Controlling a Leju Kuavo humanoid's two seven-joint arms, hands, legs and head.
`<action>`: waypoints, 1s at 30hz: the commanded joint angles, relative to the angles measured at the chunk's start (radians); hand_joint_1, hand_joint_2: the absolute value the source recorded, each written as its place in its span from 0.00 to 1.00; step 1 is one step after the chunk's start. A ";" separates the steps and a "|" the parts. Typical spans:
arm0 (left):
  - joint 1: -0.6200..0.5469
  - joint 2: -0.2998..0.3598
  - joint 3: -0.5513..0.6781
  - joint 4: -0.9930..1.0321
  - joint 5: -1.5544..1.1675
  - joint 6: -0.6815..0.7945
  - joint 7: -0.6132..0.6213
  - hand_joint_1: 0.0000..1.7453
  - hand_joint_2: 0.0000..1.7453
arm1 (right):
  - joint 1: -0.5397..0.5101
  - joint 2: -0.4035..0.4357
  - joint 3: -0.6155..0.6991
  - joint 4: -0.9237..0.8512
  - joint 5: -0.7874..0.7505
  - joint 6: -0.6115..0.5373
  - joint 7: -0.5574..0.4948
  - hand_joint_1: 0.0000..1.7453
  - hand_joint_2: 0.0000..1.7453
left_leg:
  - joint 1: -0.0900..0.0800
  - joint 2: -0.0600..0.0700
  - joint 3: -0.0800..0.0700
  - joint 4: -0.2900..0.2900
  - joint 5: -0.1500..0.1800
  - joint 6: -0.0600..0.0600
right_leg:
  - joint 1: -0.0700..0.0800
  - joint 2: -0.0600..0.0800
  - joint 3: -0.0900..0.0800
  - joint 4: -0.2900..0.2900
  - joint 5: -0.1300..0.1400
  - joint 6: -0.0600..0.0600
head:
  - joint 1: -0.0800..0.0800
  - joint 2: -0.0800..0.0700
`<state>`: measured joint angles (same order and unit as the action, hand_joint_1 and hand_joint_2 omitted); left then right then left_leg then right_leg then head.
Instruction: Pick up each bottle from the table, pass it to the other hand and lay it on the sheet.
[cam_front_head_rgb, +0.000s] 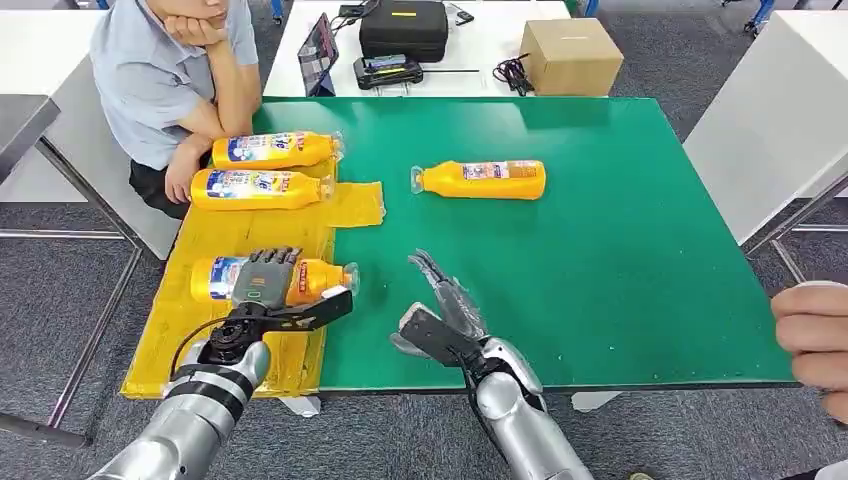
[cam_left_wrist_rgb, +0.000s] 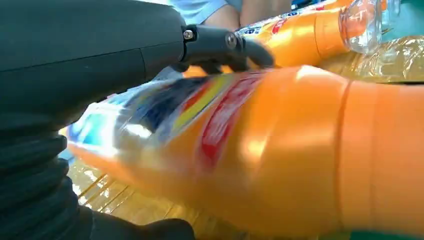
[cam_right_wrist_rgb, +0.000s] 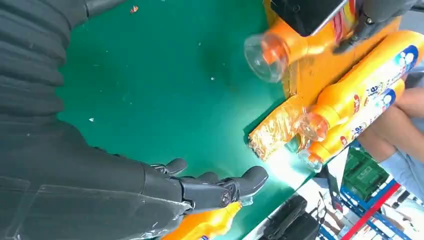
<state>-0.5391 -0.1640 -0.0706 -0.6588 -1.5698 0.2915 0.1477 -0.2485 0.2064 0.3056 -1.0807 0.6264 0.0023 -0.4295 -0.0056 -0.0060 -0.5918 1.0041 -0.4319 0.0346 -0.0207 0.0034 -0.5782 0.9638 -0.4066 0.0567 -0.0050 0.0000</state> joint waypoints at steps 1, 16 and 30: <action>-0.041 0.013 0.014 0.127 -0.001 -0.030 0.000 0.00 1.00 | -0.061 -0.022 -0.021 0.091 0.010 -0.015 -0.004 0.00 1.00 | 0.001 0.002 0.003 0.000 -0.001 -0.002 | 0.001 0.001 0.003 -0.001 0.000 -0.003 | 0.000 0.000; -0.006 -0.012 -0.007 0.060 -0.001 -0.022 -0.031 0.00 1.00 | -0.052 -0.023 -0.039 0.096 0.027 -0.026 -0.004 0.00 1.00 | 0.001 0.001 0.006 -0.001 0.000 -0.002 | 0.001 0.000 0.006 -0.001 0.000 -0.003 | 0.000 0.000; 0.193 -0.030 -0.173 -0.393 -0.001 -0.003 -0.041 0.00 1.00 | 0.010 -0.028 -0.073 0.027 0.052 -0.043 0.010 0.00 1.00 | 0.001 0.000 0.002 0.001 -0.001 -0.002 | 0.001 -0.001 0.002 0.000 -0.001 -0.002 | 0.000 0.000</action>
<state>-0.4375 -0.2026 -0.1465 -0.8253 -1.5709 0.2869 0.0969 -0.2458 0.1949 0.2594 -1.0403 0.6718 -0.0336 -0.4288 -0.0060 -0.0063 -0.5919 1.0044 -0.4319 0.0345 -0.0210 0.0032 -0.5784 0.9637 -0.4067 0.0568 -0.0046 0.0000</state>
